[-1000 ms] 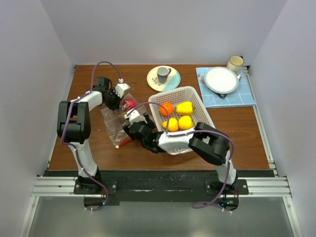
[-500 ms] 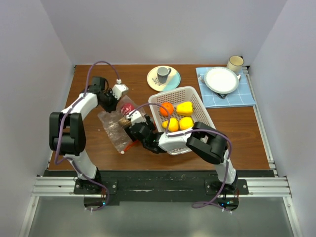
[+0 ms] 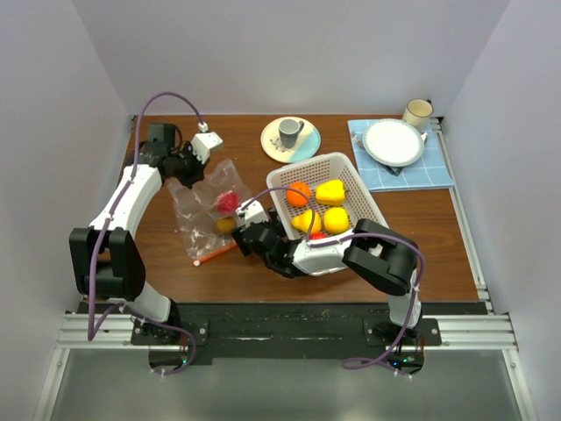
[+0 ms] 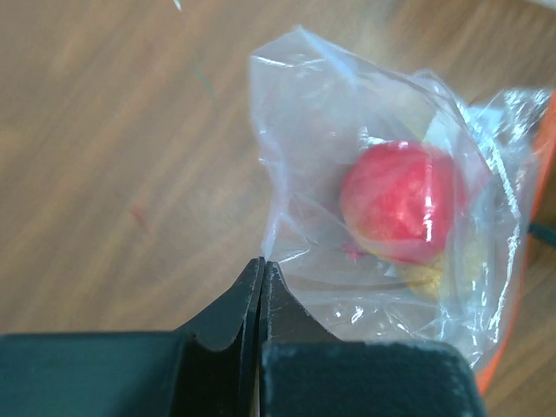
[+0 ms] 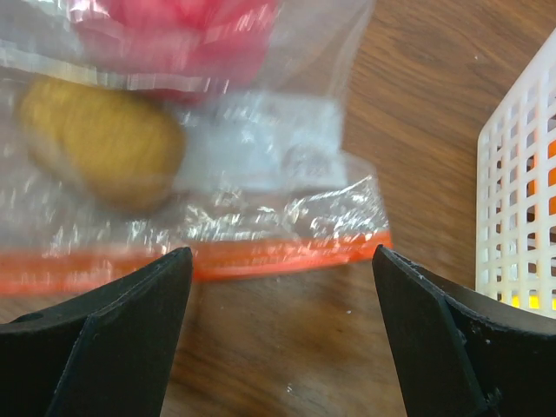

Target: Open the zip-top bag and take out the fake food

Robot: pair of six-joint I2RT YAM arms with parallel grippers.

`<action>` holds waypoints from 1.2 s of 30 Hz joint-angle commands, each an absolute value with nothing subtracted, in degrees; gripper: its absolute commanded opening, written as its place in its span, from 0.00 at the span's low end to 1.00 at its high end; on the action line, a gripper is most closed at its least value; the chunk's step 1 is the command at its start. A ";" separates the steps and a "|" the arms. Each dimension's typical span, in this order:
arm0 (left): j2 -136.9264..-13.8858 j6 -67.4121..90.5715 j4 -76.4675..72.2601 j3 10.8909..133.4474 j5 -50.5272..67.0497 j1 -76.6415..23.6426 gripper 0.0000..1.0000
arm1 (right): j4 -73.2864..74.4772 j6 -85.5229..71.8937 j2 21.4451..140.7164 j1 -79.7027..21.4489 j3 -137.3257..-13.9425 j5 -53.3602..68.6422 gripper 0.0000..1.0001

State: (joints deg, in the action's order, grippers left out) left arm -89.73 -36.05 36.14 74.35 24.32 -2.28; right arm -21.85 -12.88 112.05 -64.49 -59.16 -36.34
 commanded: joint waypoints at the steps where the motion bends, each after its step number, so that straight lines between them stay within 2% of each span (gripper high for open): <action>1: -90.70 -36.47 35.16 69.62 19.79 -2.37 0.00 | -23.91 -14.41 110.30 -64.42 -59.41 -36.21 0.88; 11: -94.83 -37.97 28.39 63.54 8.62 -2.37 0.00 | -23.29 -14.15 110.74 -66.44 -58.72 -35.51 0.86; 15: -95.80 -37.18 26.99 63.63 4.50 -2.37 0.27 | -23.64 -15.82 108.99 -67.23 -56.17 -35.07 0.85; 16: -95.80 -37.18 26.55 63.55 3.96 -2.37 0.28 | -24.08 -16.17 108.55 -67.50 -55.55 -34.63 0.84; 18: -95.80 -37.26 26.37 63.02 2.90 -2.37 0.26 | -26.35 -16.61 106.18 -68.11 -52.41 -34.28 0.84; 21: -95.89 -37.27 25.49 61.79 2.20 -2.37 0.17 | -32.77 -15.91 100.65 -69.34 -46.00 -31.56 0.83; 27: -97.12 -37.27 24.35 60.73 0.79 -2.37 0.13 | -37.18 -15.38 97.64 -70.05 -41.13 -27.95 0.79; 30: -97.12 -37.09 24.34 60.73 0.53 -2.37 0.13 | -37.79 -15.47 99.75 -70.05 -41.65 -27.34 0.78; 32: -96.60 -37.09 24.70 61.17 0.44 -2.37 0.17 | -37.97 -15.56 101.95 -70.14 -42.27 -27.16 0.78; 33: -96.42 -37.18 24.87 61.43 0.44 -2.29 0.25 | -38.32 -15.56 102.65 -70.14 -42.71 -27.07 0.78; 36: -95.54 -37.26 26.36 62.84 0.53 -2.37 0.26 | -39.11 -15.73 105.11 -70.14 -44.20 -26.90 0.78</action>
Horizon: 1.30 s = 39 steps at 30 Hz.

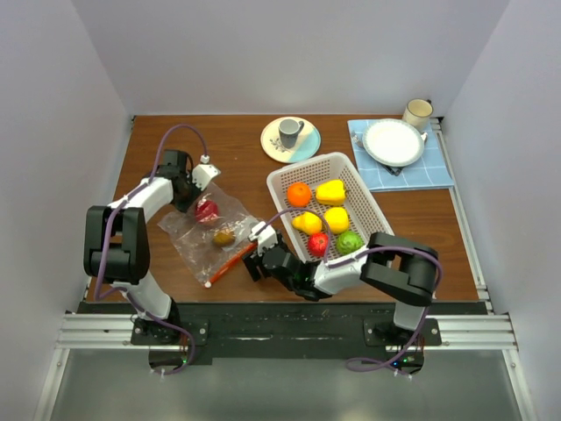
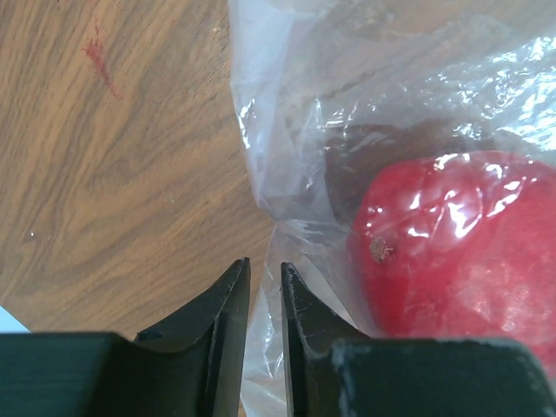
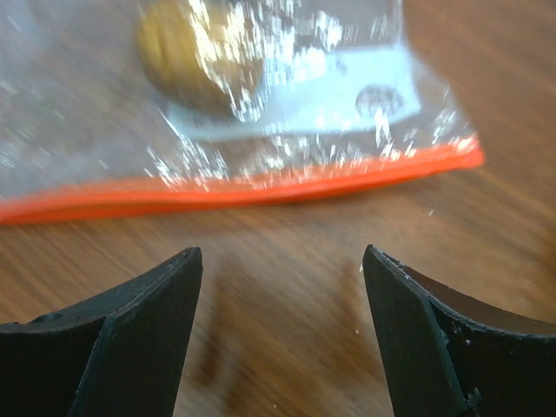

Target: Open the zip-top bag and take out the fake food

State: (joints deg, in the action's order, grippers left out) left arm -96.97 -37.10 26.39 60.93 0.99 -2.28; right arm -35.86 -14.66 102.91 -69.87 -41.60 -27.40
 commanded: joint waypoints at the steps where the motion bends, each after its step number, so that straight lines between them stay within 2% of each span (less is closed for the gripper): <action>1: -95.36 -37.27 26.89 63.19 0.70 -2.37 0.26 | -39.37 -15.56 105.99 -70.14 -44.56 -26.81 0.78; 33: -94.22 -38.67 34.54 62.58 9.93 -6.33 0.24 | -38.15 -9.40 115.40 -70.14 -61.26 -24.26 0.84; 39: -95.10 -39.37 32.87 61.79 6.95 -6.33 0.23 | -38.67 -13.44 108.82 -70.22 -53.36 -21.80 0.85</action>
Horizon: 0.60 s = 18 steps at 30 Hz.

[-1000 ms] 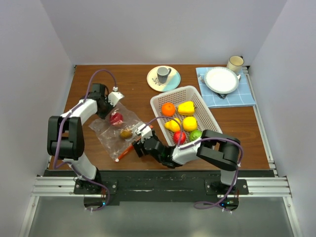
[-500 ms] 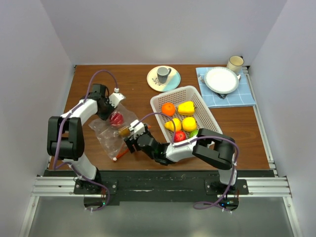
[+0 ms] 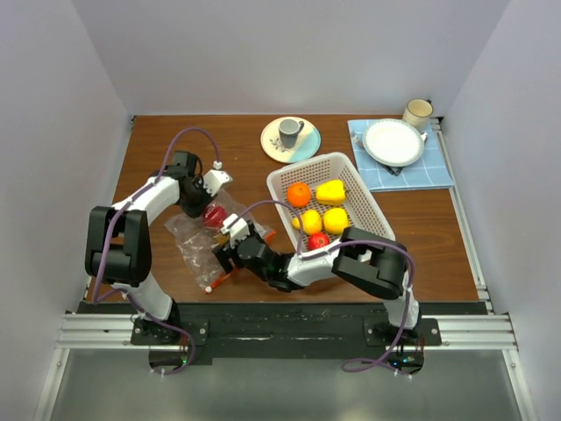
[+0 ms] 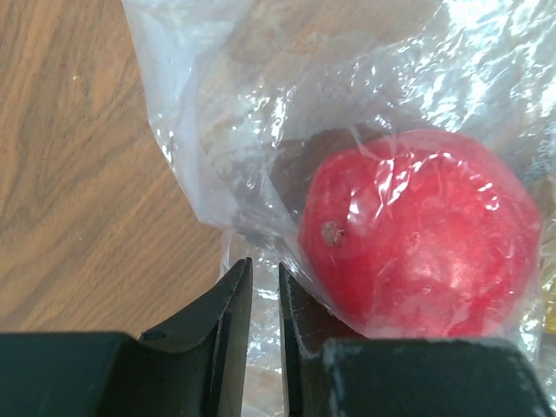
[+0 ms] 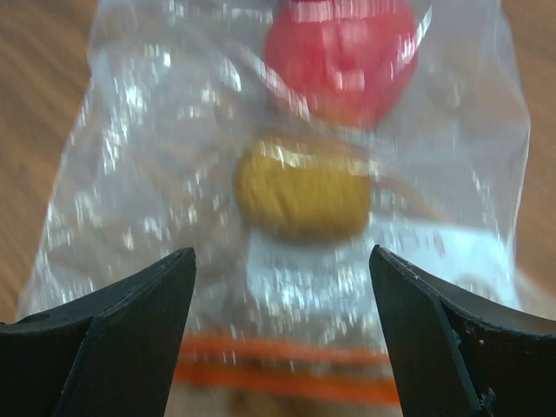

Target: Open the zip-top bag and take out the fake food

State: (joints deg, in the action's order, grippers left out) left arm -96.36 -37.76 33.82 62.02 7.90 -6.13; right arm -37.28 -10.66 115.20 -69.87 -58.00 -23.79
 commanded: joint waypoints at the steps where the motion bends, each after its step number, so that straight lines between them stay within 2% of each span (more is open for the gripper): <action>1: -95.62 -39.37 32.61 61.79 6.77 -6.33 0.23 | -39.02 -13.80 107.42 -70.31 -50.48 -21.54 0.85; 7: -97.21 -38.85 31.38 62.05 5.11 -6.33 0.22 | -36.92 -11.87 98.27 -72.68 -45.01 -23.20 0.78; 13: -96.59 -38.06 32.43 64.68 3.43 -5.89 0.23 | -37.53 -12.74 99.92 -72.95 -43.86 -23.90 0.69; 15: -96.24 -38.06 33.48 66.35 3.43 -5.80 0.25 | -38.05 -12.92 100.72 -72.95 -44.12 -23.73 0.63; 18: -95.37 -37.71 34.80 69.07 2.20 -5.71 0.49 | -38.23 -12.92 101.69 -73.04 -44.21 -23.82 0.52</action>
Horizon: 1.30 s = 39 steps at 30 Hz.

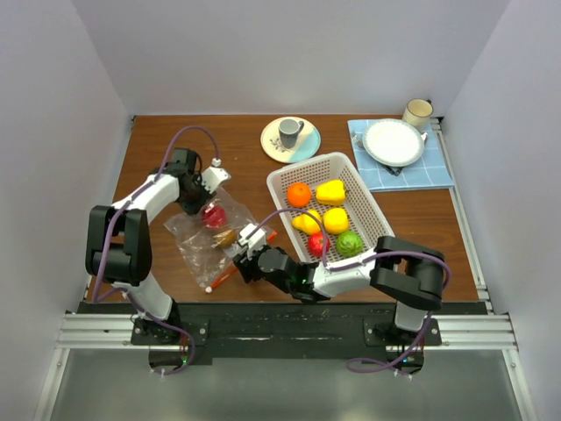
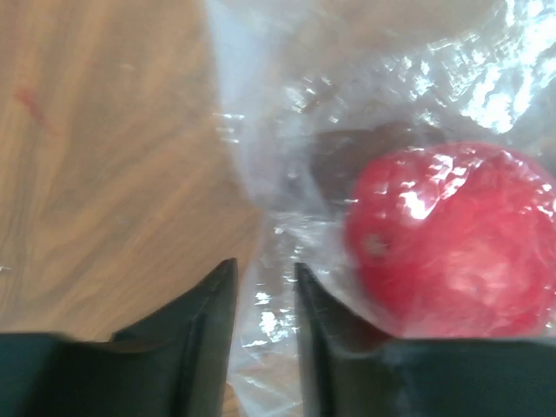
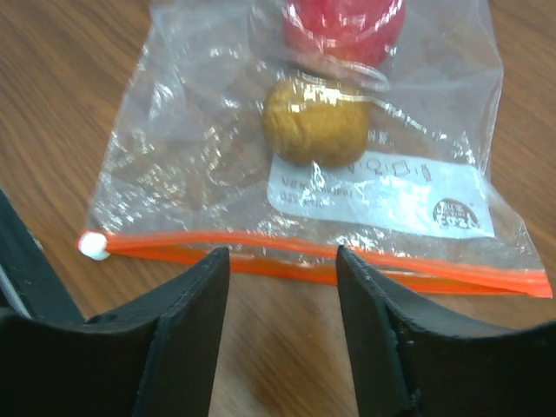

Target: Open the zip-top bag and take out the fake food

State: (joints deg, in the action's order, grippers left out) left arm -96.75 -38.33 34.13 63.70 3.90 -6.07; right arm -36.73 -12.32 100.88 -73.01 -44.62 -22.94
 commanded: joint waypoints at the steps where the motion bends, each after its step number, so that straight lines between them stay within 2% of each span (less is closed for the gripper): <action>1: -95.01 -37.62 35.24 69.86 1.94 -5.71 0.72 | -38.32 -12.92 101.52 -73.04 -43.77 -23.91 0.49; 2: -94.66 -37.62 36.20 70.66 1.76 -5.63 0.75 | -38.32 -12.92 101.17 -73.12 -43.51 -23.99 0.44; 7: -91.50 -36.30 38.75 76.72 2.28 -5.36 0.95 | -38.32 -13.18 99.32 -73.39 -41.05 -24.43 0.37; 14: -87.28 -32.17 42.54 77.26 13.26 -5.45 0.91 | -37.97 -14.41 99.31 -73.83 -39.55 -24.78 0.35; 20: -88.33 -30.76 37.80 69.26 14.85 -5.62 0.89 | -37.97 -14.33 100.46 -73.92 -40.60 -25.49 0.34; 39: -93.86 -30.58 25.84 62.76 11.96 -5.54 0.85 | -36.12 -13.97 103.01 -74.09 -44.56 -25.66 0.33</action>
State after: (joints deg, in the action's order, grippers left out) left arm -91.94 -30.57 29.65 64.36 13.15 -5.65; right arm -35.99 -13.76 102.06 -73.63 -41.65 -23.68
